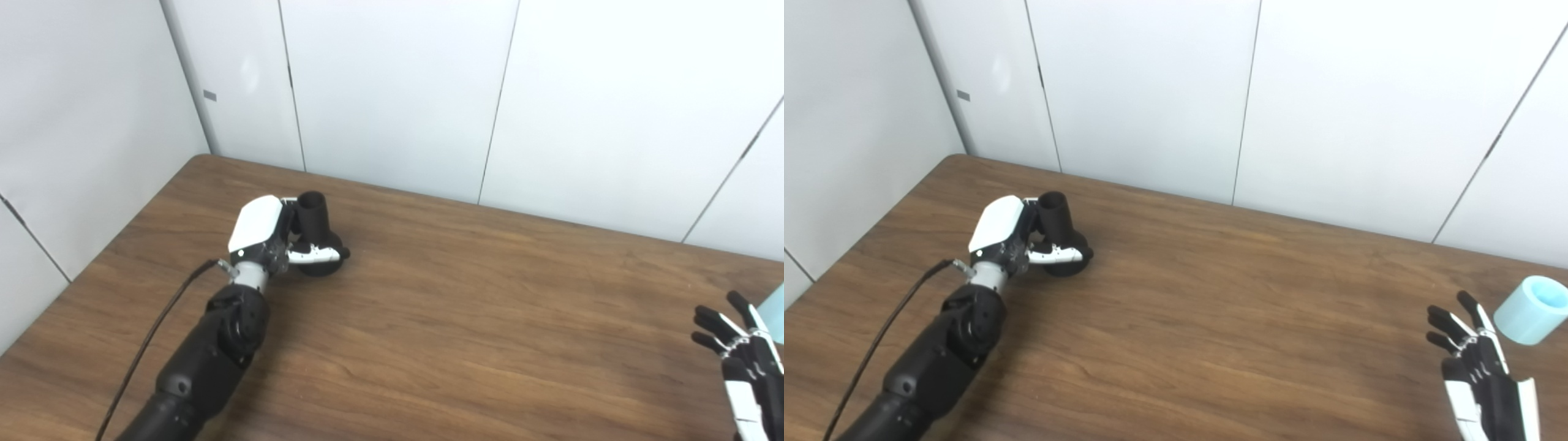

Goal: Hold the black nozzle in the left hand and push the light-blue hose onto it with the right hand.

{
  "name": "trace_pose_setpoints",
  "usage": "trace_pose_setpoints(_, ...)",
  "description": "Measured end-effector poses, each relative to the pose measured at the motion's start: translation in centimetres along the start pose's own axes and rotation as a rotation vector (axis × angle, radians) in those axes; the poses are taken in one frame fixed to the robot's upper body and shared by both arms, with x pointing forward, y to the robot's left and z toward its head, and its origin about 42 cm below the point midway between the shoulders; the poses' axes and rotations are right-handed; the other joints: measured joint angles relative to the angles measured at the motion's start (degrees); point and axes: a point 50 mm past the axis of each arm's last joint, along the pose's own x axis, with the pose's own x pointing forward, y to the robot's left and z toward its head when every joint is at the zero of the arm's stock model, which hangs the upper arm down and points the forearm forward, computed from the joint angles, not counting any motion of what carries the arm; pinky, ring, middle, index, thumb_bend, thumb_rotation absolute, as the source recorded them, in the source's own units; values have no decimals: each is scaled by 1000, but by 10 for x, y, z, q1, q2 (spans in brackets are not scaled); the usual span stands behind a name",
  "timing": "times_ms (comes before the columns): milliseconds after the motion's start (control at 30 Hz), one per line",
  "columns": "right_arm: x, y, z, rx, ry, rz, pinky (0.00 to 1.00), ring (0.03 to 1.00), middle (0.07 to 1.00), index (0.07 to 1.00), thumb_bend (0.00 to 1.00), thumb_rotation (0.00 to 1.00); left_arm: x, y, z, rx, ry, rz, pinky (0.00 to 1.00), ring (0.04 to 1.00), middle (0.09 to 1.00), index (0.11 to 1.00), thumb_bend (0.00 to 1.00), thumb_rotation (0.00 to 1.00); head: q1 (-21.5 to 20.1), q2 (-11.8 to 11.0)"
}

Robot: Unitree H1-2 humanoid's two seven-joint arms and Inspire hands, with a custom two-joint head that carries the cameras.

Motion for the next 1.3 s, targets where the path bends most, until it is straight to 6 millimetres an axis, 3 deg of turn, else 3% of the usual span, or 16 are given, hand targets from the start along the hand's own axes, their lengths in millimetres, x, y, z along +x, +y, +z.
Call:
trace_pose_setpoints(200,-7,14,7,18,35,3,675,783,810,888,474,834,-8,-14,16,-8,-49,4,579,530,437,502,525,0,-22,-4)
trace_pose_setpoints(333,-14,22,13,5,85,22,674,785,815,894,478,810,-21,-26,29,-11,-108,1,532,533,463,494,526,0,-32,-3)
trace_pose_setpoints(600,-18,11,24,14,128,28,717,778,800,888,367,508,-56,-53,69,-95,-177,-29,587,562,473,492,526,0,-65,3)
trace_pose_setpoints(700,-14,1,27,-10,110,34,704,761,782,873,388,496,-70,-60,86,-106,-213,-48,587,564,466,496,526,0,-79,6)
trace_pose_setpoints(800,-11,-7,40,-64,72,29,666,750,778,858,459,546,-83,-63,101,-102,-253,-65,588,555,445,504,525,0,-105,15)
trace_pose_setpoints(1000,-2,-9,63,-123,14,31,657,767,783,848,546,602,-101,-68,126,-85,-321,-108,594,549,440,507,524,0,-130,25)
trace_pose_setpoints(1300,13,-10,98,-120,-59,-3,658,746,754,815,567,491,-126,-80,151,-99,-376,-142,597,547,446,509,523,0,-170,39)
